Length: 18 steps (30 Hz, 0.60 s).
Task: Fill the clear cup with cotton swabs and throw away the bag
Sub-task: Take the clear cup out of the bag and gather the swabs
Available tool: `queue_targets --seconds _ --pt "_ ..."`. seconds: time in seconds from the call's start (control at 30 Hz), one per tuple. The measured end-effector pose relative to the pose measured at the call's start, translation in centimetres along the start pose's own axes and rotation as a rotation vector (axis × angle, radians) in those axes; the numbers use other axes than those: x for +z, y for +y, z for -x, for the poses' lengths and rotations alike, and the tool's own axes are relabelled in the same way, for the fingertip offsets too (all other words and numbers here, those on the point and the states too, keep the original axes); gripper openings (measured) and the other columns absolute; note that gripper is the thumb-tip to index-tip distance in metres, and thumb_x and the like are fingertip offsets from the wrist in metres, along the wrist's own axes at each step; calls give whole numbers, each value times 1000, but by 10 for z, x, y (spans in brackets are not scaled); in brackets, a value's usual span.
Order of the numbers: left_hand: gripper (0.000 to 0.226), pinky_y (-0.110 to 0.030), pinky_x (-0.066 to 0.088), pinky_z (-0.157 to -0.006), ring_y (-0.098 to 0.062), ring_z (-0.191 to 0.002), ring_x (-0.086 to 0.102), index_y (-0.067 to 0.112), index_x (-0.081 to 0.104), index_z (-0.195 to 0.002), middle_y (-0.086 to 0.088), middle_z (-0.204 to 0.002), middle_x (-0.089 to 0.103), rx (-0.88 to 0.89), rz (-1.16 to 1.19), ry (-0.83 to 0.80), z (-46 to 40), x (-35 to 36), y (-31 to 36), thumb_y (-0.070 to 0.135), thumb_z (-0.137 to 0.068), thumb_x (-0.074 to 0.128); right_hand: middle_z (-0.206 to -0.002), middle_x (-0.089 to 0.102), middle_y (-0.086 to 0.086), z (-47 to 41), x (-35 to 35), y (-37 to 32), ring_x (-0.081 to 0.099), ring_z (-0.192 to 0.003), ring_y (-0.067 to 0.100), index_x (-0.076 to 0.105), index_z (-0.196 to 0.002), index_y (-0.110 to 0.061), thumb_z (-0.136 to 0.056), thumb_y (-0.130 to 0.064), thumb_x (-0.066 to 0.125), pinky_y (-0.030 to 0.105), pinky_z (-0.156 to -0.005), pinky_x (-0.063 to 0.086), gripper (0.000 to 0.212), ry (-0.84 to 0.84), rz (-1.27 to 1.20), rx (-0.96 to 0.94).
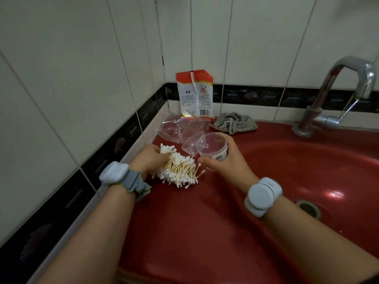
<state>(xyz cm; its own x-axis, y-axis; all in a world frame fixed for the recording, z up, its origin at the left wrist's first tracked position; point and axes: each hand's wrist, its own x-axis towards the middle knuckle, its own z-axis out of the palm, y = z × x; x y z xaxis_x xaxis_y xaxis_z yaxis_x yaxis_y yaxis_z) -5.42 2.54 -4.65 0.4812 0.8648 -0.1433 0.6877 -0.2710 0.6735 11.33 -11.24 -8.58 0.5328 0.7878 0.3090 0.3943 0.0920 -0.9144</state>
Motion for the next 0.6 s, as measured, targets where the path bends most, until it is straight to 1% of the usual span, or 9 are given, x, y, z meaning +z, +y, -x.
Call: queue_targets --seconds 0.07,0.1,0.17,0.23,0.3,0.43,0.47,0.53,0.6 --pt "8 -30 38 -64 -20 -72 51 10 56 -81 -10 -78 54 -15 97 25 -1 0 -3 17 -82 61 -126 51 0 0 0 0 52 -117 11 46 -118 -41 -48 -50 84 39 -103 43 80 -4 1 1" --pt "9 -32 40 -66 -20 -74 53 10 58 -84 -11 -81 56 -16 127 39 -2 0 -4 17 -82 61 -126 52 0 0 0 1 51 -118 11 46 -119 -40 -48 -50 84 39 -103 42 80 -1 -1 1" --pt "15 -35 46 -73 -22 -80 59 7 61 -91 -10 -87 62 -13 175 96 -2 0 -7 19 -81 61 -126 52 0 0 0 1 51 -118 11 47 -119 -39 -48 -50 84 40 -103 42 81 2 -5 -3" --pt "20 -41 52 -81 -27 -85 64 9 62 -98 -10 -94 66 -5 271 149 1 0 -7 18 -80 60 -126 52 0 0 0 2 52 -117 12 46 -118 -41 -48 -51 84 40 -102 43 80 -4 -7 -2" --pt "21 -42 52 -79 -26 -81 64 10 60 -100 -12 -93 66 18 390 183 4 -1 -3 14 -80 60 -126 52 0 0 2 2 53 -116 12 46 -118 -43 -48 -50 84 40 -102 44 80 0 -12 1" --pt "12 -28 45 -61 -14 -68 57 11 52 -97 -3 -82 62 82 603 274 9 0 0 9 -87 56 -125 52 0 0 3 3 54 -115 12 46 -116 -44 -49 -48 85 41 -100 46 78 7 -26 -1" --pt "7 -24 45 -59 -13 -67 57 13 50 -94 -3 -81 63 95 652 294 9 0 -1 8 -89 53 -125 52 0 0 3 3 54 -115 12 46 -115 -45 -49 -48 85 41 -100 46 77 6 -23 -4" --pt "12 -16 45 -56 -14 -69 56 15 49 -85 -6 -83 62 98 757 327 9 1 -3 4 -91 49 -125 52 0 0 3 3 53 -115 12 46 -115 -46 -49 -49 85 40 -100 45 77 1 -15 -4" --pt "14 -16 44 -62 -16 -78 55 12 51 -90 -11 -92 58 80 886 333 10 1 -3 0 -91 46 -125 53 -1 0 3 3 53 -116 12 46 -116 -45 -49 -50 85 41 -100 45 78 2 -12 -3"
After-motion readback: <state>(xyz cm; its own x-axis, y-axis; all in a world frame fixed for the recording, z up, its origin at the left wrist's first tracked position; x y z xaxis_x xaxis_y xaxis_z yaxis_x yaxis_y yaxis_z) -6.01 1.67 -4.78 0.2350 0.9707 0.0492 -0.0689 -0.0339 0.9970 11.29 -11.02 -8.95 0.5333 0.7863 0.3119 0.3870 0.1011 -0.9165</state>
